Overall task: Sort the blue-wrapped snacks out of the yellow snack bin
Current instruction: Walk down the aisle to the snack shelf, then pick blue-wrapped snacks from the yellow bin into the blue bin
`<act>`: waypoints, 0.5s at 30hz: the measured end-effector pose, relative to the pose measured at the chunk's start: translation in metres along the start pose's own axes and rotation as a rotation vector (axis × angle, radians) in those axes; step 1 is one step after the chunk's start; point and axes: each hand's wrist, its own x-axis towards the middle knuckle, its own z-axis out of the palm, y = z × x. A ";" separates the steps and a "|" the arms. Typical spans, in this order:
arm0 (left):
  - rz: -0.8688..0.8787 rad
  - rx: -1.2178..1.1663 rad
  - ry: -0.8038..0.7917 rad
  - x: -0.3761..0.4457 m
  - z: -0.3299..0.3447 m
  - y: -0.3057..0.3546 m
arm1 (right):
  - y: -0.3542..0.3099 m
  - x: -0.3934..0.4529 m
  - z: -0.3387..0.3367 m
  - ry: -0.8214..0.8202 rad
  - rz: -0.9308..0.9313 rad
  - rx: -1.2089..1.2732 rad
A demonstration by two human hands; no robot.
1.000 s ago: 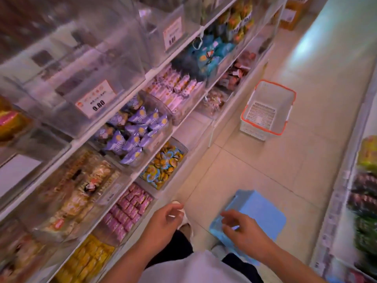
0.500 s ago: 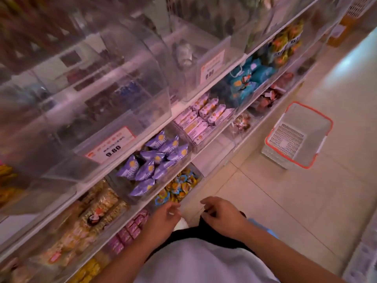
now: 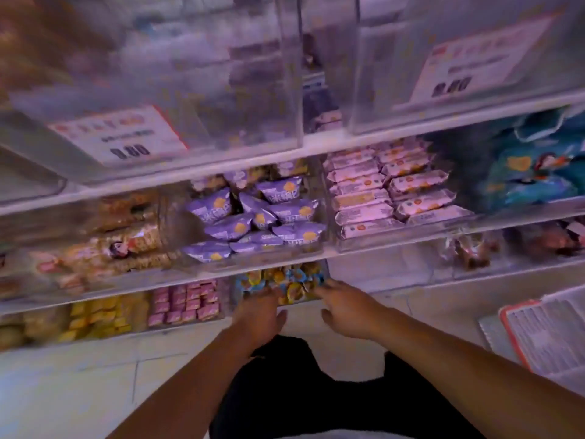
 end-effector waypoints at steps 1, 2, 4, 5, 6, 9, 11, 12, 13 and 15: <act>-0.002 0.015 0.033 0.006 0.007 0.000 | 0.006 0.006 0.004 0.010 -0.027 -0.050; 0.000 0.012 0.074 0.014 0.014 -0.001 | 0.013 0.015 0.010 0.038 -0.057 -0.099; 0.009 0.005 0.187 0.036 0.030 -0.010 | 0.025 0.040 0.029 0.129 -0.138 -0.209; 0.016 0.001 0.244 0.048 0.041 -0.017 | 0.030 0.056 0.040 0.173 -0.185 -0.281; 0.028 0.003 0.297 0.057 0.055 -0.023 | 0.036 0.071 0.052 0.217 -0.226 -0.358; 0.075 0.023 0.523 0.072 0.094 -0.036 | 0.056 0.106 0.077 0.388 -0.254 -0.522; 0.125 0.012 0.686 0.078 0.113 -0.042 | 0.069 0.119 0.089 0.540 -0.256 -0.579; 0.146 0.007 0.738 0.079 0.121 -0.044 | 0.074 0.121 0.096 0.597 -0.267 -0.588; 0.163 -0.006 0.793 0.078 0.128 -0.044 | 0.077 0.122 0.102 0.622 -0.281 -0.606; 0.166 -0.079 0.863 0.077 0.132 -0.046 | 0.078 0.121 0.109 0.669 -0.287 -0.653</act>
